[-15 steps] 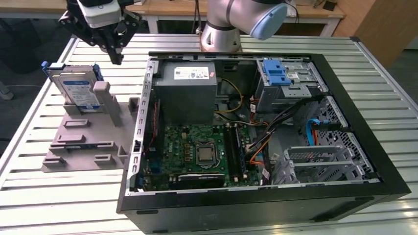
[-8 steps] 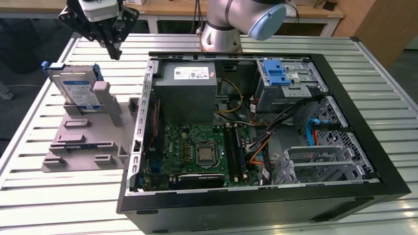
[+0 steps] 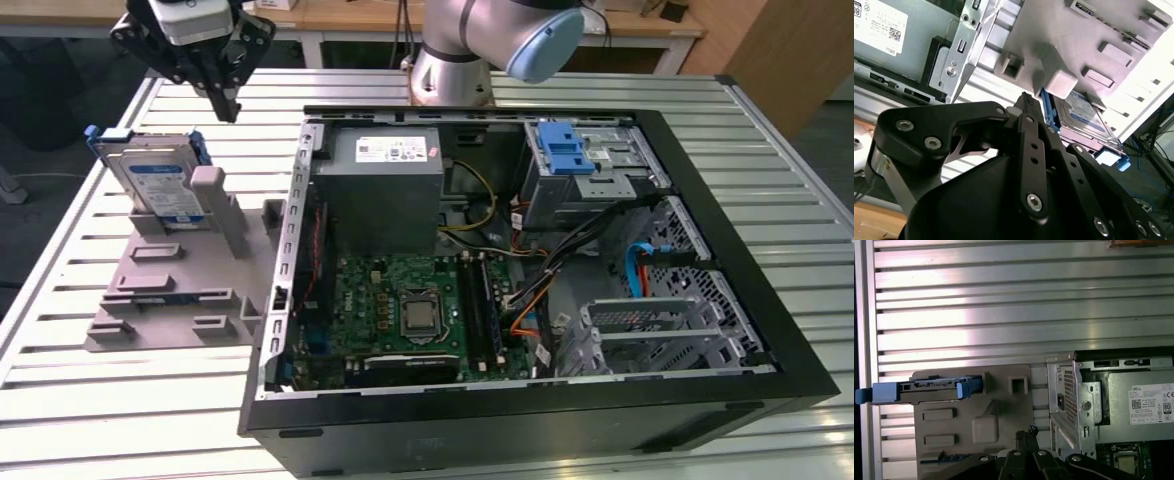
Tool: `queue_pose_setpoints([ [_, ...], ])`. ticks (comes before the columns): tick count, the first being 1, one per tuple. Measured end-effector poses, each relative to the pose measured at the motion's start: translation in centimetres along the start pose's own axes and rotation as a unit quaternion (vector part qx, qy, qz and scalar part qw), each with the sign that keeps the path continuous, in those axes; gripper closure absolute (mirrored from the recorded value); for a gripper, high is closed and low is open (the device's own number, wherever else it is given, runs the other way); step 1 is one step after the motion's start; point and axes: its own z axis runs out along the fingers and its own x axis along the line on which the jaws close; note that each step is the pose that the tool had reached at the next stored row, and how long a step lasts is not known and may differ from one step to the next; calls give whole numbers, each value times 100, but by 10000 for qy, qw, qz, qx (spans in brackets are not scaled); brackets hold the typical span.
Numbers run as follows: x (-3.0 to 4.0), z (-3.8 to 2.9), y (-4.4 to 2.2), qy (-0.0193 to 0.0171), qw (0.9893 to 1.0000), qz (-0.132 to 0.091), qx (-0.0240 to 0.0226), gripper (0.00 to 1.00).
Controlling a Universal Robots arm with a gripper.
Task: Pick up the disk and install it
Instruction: 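Reach for the disk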
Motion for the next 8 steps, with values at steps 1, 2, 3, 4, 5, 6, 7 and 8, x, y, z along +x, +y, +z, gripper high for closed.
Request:
queue_pose_setpoints([
  [1,2,0,0,9,10000,0,1,89],
  [2,4,0,0,16,10000,0,2,89],
  [3,6,0,-1,22,10000,1,2,89],
  [4,8,1,-1,26,10000,1,2,89],
  [5,9,1,-1,31,10000,1,3,89],
  [6,10,1,-1,35,10000,2,3,89],
  [7,12,2,-1,37,10000,2,3,89],
  [8,13,2,-1,39,10000,2,3,89],
])
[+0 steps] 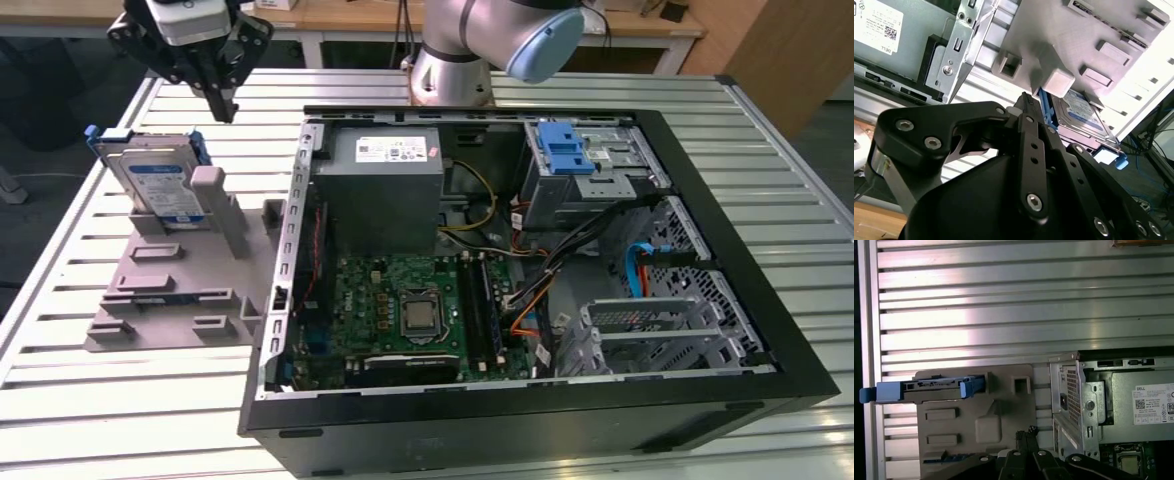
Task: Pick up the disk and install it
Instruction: 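Reach for the disk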
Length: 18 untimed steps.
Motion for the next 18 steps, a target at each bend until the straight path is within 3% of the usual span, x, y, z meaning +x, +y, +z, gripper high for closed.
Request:
queue_pose_setpoints([
  [18,70,0,-5,18,10000,1,1,89],
])
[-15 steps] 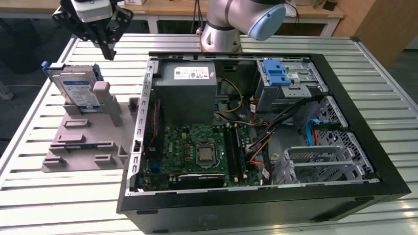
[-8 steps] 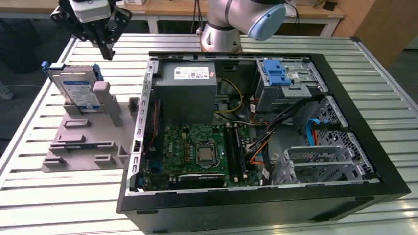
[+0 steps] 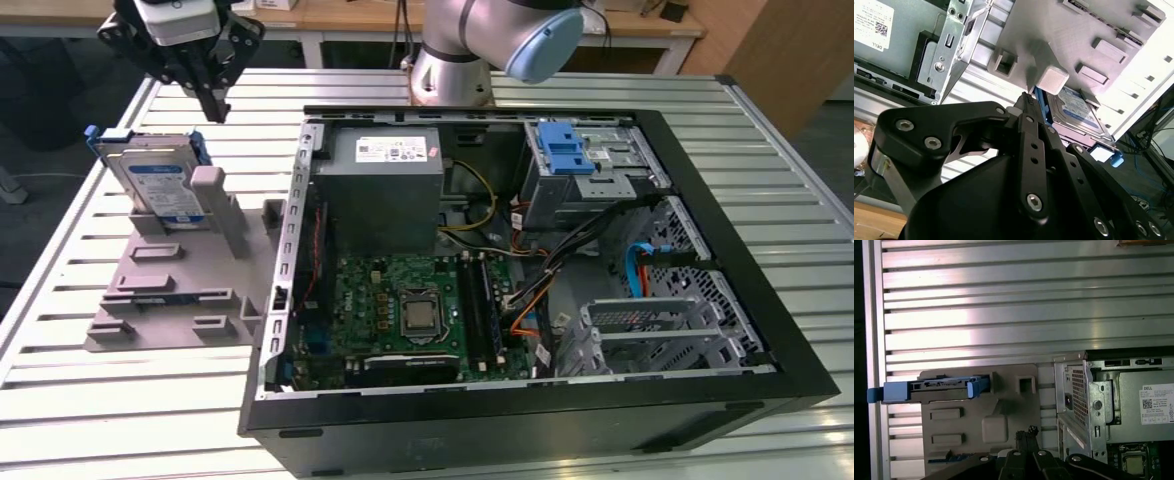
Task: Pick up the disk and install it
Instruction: 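Reach for the disk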
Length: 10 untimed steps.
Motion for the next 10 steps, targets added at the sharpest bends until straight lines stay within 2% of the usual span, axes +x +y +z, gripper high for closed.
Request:
queue_pose_setpoints([
  [10,80,0,-6,5,10000,0,0,89],
])
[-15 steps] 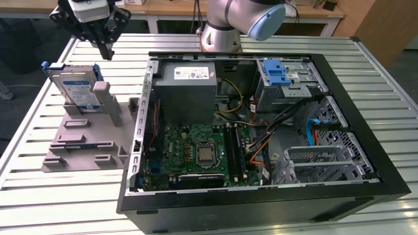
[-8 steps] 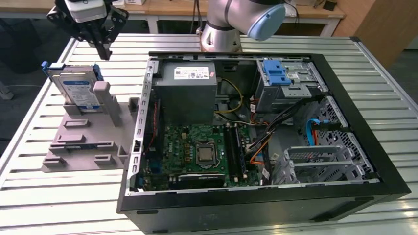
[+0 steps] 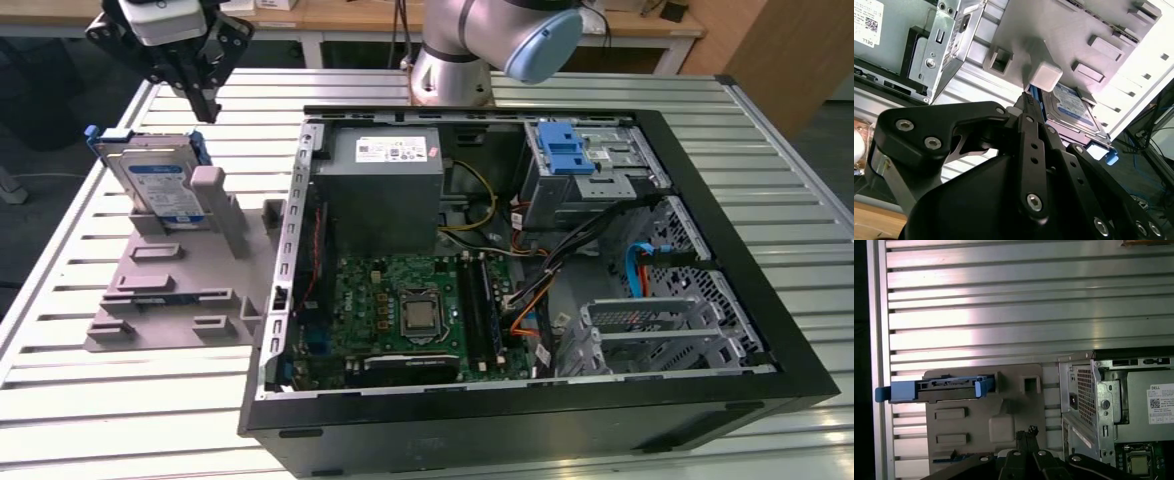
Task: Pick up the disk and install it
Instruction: 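Reach for the disk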
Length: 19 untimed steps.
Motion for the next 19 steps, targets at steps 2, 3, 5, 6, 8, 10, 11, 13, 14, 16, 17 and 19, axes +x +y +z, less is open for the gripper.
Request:
queue_pose_setpoints([
  [2,12,0,-1,2,10000,0,0,89],
  [3,17,0,-1,3,10000,0,0,89],
  [5,31,0,-2,4,10000,1,0,89],
  [6,35,0,-3,5,10000,0,0,89],
  [8,47,1,-3,9,10000,1,1,89],
  [10,67,2,-4,20,10000,1,1,89],
  [11,77,2,-5,28,10000,2,2,89],
  [13,110,4,-7,39,10000,2,3,89],
  [14,128,6,-8,43,10000,2,3,89],
  [16,173,8,-11,49,10000,0,4,89],
  [17,191,9,-13,50,10000,-3,4,89],
  [19,226,10,-15,50,10000,-7,4,89],
])
